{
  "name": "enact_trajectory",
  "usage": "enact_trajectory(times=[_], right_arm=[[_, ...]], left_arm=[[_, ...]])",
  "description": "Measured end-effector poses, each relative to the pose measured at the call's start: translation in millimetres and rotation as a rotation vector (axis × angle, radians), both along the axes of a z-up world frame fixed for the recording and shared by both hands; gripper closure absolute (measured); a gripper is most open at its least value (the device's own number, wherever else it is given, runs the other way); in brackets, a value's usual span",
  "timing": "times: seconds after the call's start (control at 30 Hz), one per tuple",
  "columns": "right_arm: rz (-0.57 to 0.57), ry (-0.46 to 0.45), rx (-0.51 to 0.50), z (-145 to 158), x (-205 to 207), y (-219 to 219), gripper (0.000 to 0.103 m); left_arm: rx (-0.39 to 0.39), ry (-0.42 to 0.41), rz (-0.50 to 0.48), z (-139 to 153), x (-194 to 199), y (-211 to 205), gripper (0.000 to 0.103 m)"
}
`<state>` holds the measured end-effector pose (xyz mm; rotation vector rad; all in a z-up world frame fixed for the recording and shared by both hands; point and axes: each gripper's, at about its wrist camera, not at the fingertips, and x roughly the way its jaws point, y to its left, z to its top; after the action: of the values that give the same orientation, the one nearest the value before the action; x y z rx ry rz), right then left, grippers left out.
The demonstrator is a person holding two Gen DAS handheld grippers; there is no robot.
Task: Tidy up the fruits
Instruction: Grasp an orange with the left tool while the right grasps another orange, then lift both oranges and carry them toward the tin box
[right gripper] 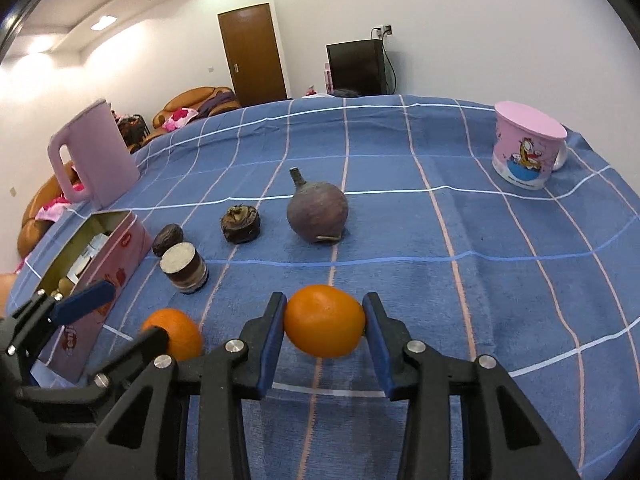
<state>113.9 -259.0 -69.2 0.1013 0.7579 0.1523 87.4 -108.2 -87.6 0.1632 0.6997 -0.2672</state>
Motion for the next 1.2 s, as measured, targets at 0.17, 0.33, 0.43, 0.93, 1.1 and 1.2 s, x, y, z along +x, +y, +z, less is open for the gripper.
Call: enact_trajectory(times=[0.17, 0.33, 0.43, 0.93, 1.1, 1.2], right_arm=[[-0.015, -0.002, 0.023, -0.1, 0.6, -2.6, 0.062], [-0.001, 0.003, 0.008, -0.8, 0.9, 1.8, 0.062], [0.012, 0.009, 0.007, -1.7, 2.4, 3.4, 0.062], [0.051, -0.06, 0.013, 6.1, -8.0, 7.1, 0.062], [0.057, -0.085, 0.017, 8.9, -11.5, 7.6, 0.062], [0.058, -0.106, 0.019, 11.6, -14.2, 7.3, 0.062]], left_arm=[[0.026, 0.028, -0.024, -6.0, 3.0, -8.9, 0.03], [-0.001, 0.077, -0.039, -11.0, 9.1, -5.5, 0.054], [-0.016, 0.079, -0.043, -11.4, 8.1, -2.9, 0.055], [-0.074, -0.02, 0.055, 0.2, -1.1, 16.8, 0.055], [-0.088, -0.046, 0.069, 4.0, -3.7, 21.1, 0.055], [-0.095, -0.07, 0.073, 6.4, -7.0, 22.4, 0.055]])
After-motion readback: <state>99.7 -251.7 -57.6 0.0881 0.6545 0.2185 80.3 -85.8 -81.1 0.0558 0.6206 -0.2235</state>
